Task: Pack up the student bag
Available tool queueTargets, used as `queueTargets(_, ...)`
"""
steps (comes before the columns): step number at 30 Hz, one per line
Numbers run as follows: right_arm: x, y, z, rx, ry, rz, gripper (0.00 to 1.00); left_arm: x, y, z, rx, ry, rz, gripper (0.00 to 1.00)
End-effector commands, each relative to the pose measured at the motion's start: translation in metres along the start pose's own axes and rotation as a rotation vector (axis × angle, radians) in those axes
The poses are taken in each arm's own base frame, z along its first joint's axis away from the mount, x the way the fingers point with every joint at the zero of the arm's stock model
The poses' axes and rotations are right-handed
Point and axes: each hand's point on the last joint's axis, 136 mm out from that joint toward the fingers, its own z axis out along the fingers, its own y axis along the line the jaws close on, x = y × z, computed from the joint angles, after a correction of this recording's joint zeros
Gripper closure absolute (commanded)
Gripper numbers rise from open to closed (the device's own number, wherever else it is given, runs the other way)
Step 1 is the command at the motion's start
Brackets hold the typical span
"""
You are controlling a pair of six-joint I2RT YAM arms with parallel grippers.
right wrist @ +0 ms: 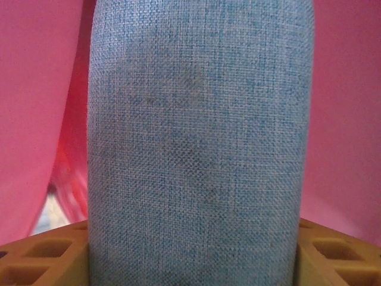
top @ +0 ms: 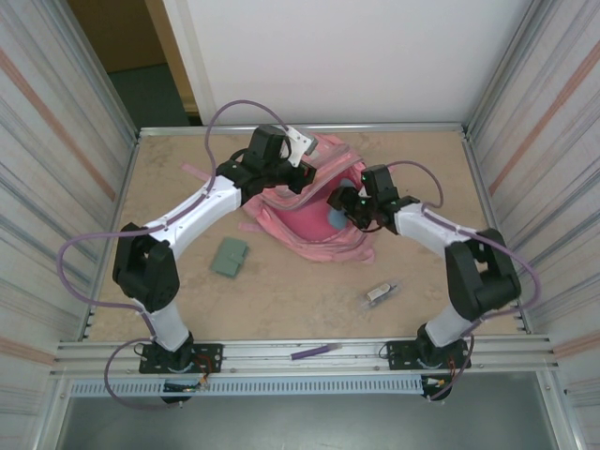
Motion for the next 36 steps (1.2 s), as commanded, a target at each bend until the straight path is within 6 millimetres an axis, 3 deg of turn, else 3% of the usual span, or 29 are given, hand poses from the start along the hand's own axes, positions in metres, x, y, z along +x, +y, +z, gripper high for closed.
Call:
queueTargets(1, -0.011, 0.042, 0.016, -0.109, 0.000, 0.091, 0.60, -0.084, -0.036, -0.052, 0.098, -0.283, 0.081, 1.00)
queueTargets(5, -0.004, 0.061, 0.044, -0.131, 0.022, 0.160, 0.60, -0.088, -0.034, -0.054, 0.091, -0.296, 0.063, 1.00)
queueTargets(9, -0.012, 0.055, 0.066, -0.082, -0.058, 0.180, 0.56, -0.086, -0.032, -0.053, 0.091, -0.300, 0.042, 1.00)
queueTargets(13, -0.014, 0.057, 0.071, -0.094, -0.066, 0.221, 0.42, -0.081, -0.032, -0.055, 0.098, -0.290, 0.044, 1.00)
queueTargets(18, -0.010, 0.055, 0.061, -0.118, -0.043, 0.235, 0.32, -0.078, -0.026, -0.061, 0.083, -0.310, 0.031, 1.00)
queueTargets(27, 0.008, 0.059, 0.049, -0.205, 0.067, 0.187, 0.27, -0.076, -0.021, -0.069, 0.103, -0.323, 0.034, 1.00)
queueTargets(31, 0.010, 0.055, 0.045, -0.208, 0.081, 0.169, 0.32, -0.073, -0.020, -0.070, 0.098, -0.329, 0.037, 1.00)
queueTargets(36, 0.026, 0.048, 0.051, -0.195, 0.125, 0.197, 0.38, -0.072, -0.021, -0.073, 0.104, -0.327, 0.045, 1.00)
